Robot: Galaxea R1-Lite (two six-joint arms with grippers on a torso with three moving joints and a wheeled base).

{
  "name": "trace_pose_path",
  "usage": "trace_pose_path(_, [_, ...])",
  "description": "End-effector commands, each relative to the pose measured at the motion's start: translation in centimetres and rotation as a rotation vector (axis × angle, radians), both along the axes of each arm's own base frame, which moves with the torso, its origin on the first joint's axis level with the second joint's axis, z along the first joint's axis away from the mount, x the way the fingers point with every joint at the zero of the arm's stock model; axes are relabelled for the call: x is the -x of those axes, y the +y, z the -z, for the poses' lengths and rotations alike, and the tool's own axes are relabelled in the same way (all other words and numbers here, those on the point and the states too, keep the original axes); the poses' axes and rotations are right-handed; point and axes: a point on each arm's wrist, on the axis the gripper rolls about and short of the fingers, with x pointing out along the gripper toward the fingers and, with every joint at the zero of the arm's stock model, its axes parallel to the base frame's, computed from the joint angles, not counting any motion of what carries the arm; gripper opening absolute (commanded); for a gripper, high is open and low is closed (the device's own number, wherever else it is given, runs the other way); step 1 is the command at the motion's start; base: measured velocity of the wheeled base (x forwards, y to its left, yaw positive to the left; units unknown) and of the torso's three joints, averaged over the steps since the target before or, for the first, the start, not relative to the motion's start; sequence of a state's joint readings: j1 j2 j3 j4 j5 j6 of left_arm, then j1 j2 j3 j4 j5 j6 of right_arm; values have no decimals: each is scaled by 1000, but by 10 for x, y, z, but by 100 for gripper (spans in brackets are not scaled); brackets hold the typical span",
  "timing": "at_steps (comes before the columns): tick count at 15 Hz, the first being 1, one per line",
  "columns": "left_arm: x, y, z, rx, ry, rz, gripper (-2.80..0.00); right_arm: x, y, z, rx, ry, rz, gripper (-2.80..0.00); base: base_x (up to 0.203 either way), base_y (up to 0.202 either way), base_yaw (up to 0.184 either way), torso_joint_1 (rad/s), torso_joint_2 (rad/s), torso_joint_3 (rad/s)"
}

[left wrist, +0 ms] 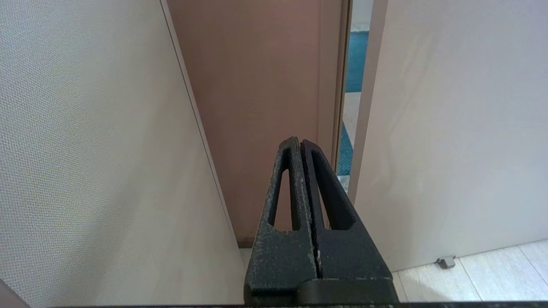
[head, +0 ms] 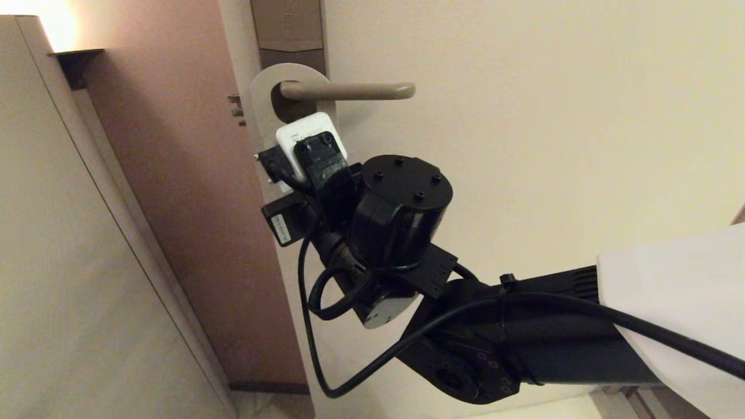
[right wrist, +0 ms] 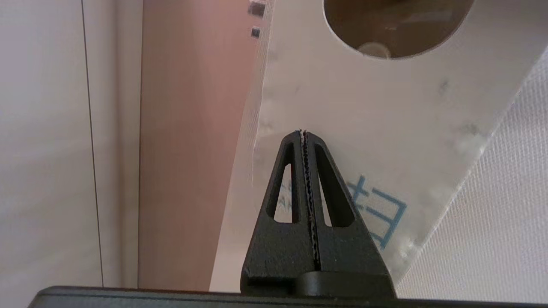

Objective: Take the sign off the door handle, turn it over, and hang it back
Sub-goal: Hang the sign back with the other side facing out

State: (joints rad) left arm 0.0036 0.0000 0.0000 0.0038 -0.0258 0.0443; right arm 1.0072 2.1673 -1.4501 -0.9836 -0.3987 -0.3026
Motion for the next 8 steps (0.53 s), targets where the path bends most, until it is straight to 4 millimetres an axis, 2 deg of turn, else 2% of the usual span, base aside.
trace_pose_path(1, [0,0,0,0,1,0,-280,3,-6,-4,-1,-3,4,-280,0,0,0,0,0,0])
trace_pose_path(4, [0,0,0,0,1,-1,-280,13,-24,-9,21,11,9,-280,0,0,0,0,0,0])
trace_pose_path(8, [0,0,0,0,2,-1,-280,29,-63,-18,47,30,27,-280,0,0,0,0,0,0])
